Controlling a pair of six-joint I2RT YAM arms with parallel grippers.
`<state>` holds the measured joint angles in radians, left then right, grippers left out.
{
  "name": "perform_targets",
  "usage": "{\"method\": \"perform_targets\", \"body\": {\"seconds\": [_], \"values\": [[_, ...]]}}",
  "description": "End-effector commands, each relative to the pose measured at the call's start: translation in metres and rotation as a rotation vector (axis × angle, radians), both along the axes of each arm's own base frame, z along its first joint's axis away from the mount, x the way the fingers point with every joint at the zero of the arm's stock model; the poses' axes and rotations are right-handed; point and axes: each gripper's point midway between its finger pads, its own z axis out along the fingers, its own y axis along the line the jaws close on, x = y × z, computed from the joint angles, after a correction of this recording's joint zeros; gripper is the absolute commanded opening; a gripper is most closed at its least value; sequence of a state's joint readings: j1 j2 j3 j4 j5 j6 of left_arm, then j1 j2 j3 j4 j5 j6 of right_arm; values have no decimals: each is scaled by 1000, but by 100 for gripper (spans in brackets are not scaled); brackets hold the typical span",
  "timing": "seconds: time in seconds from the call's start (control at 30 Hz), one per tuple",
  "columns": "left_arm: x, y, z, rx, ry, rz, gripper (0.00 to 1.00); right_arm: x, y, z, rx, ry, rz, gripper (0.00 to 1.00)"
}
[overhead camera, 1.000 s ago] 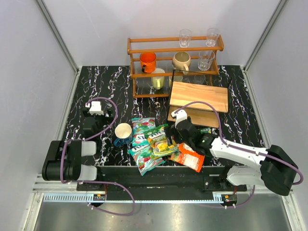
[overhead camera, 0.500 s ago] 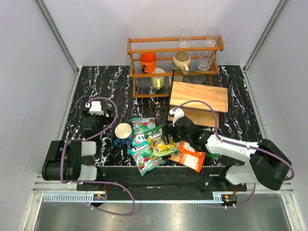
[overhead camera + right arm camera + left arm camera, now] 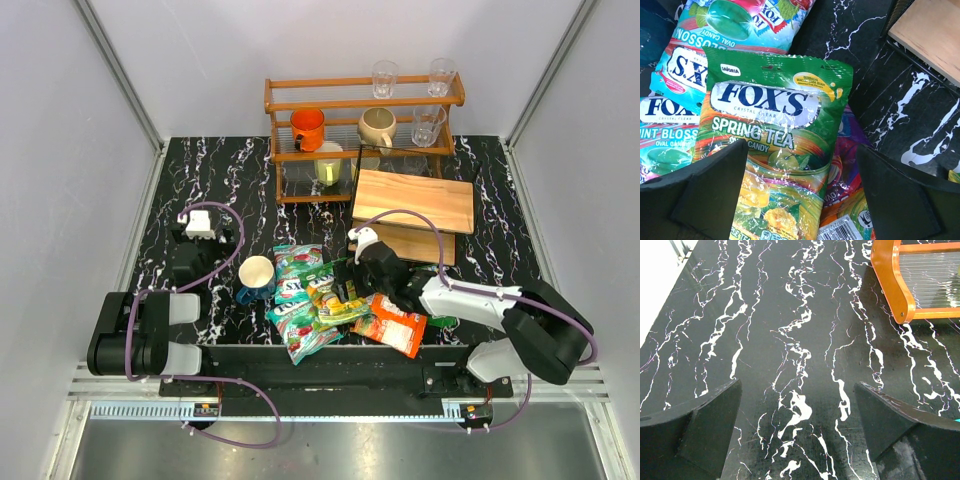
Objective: Place and organize the candy bags onto the shelf
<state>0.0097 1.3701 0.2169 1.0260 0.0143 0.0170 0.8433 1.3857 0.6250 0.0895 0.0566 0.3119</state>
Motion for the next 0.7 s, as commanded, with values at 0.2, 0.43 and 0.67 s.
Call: {"method": "perform_targets", "body": {"seconds": [0.2,0.43,0.67], "values": [[12,0,25,-8,-80,7,99,2,11,1,68,9,15,81],[12,0,25,-8,-80,8,99,-5,18,0,94,39,60,38],[12,1,25,-8,-80,10,99,-2,18,23,118,4,58,0]]}}
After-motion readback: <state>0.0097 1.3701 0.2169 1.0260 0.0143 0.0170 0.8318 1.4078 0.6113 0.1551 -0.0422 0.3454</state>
